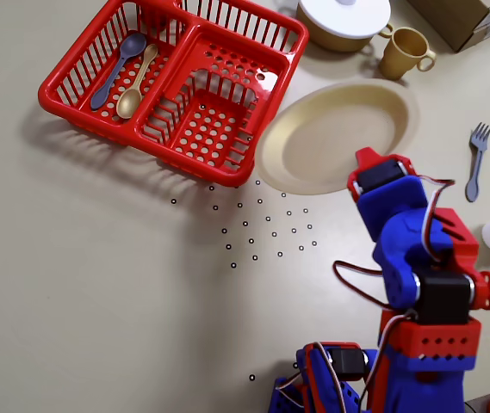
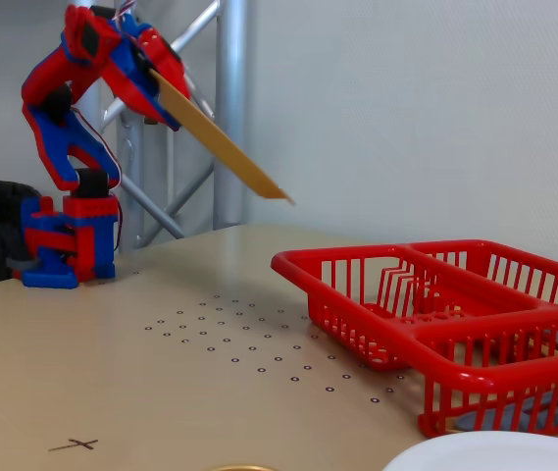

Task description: Grasp the plate, place it on the cross drawn on the table.

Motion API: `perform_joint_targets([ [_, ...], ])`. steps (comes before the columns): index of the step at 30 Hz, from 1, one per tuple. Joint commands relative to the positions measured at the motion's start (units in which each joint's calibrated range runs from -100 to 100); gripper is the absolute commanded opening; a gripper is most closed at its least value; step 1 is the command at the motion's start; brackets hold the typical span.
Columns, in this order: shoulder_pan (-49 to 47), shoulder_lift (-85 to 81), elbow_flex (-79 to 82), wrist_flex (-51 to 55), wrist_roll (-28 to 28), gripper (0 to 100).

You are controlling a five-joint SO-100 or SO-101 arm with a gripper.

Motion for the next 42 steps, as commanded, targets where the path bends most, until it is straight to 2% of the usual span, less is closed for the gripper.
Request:
perform_joint_targets([
  [1,3.44,-0.63,-0.54,-3.41,1.56,0],
  [11,14.14,14.33,3.35,-18.78,5.08,0],
  [16,17.87,26.0,0.18,-26.11,3.96,0],
  [25,19.45,40.88,-7.62,-26.27,-1.51,0],
  [31,21.46,51.27,-15.5,-26.27,-0.73,0],
  [42,27.85,71.9,-42.43,-22.97,1.76,0],
])
